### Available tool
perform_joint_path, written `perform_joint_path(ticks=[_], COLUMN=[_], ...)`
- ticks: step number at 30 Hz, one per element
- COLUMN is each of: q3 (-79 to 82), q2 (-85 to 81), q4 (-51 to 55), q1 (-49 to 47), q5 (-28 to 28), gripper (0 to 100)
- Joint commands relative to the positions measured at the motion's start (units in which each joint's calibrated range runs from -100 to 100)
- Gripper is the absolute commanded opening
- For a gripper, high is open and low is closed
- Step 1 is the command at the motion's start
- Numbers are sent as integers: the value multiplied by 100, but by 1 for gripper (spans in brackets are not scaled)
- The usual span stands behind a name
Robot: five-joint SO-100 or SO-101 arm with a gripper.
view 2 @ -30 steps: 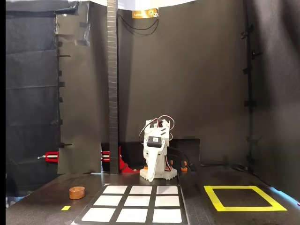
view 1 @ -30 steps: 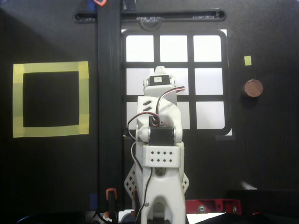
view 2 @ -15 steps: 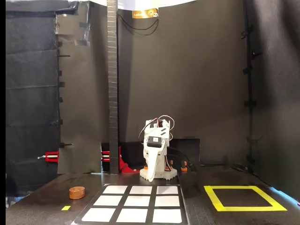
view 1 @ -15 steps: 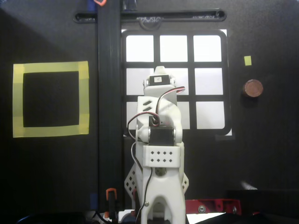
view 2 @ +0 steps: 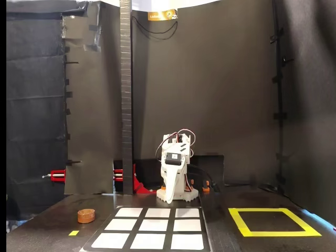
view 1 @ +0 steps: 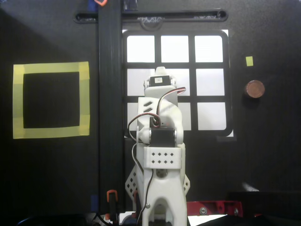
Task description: Pick and place at Grid spot 1
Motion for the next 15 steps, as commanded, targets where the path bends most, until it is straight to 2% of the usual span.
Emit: perform_joint_path(ticks=[1,3,9,15], q3=[-37,-651,-3474,-6453], q2=[8,660,4343,6849], q4=[19,19,77,1655], q1=[47,72,231,307], q5=[-10,-10,-29,-29], gripper=[0,0,0,0])
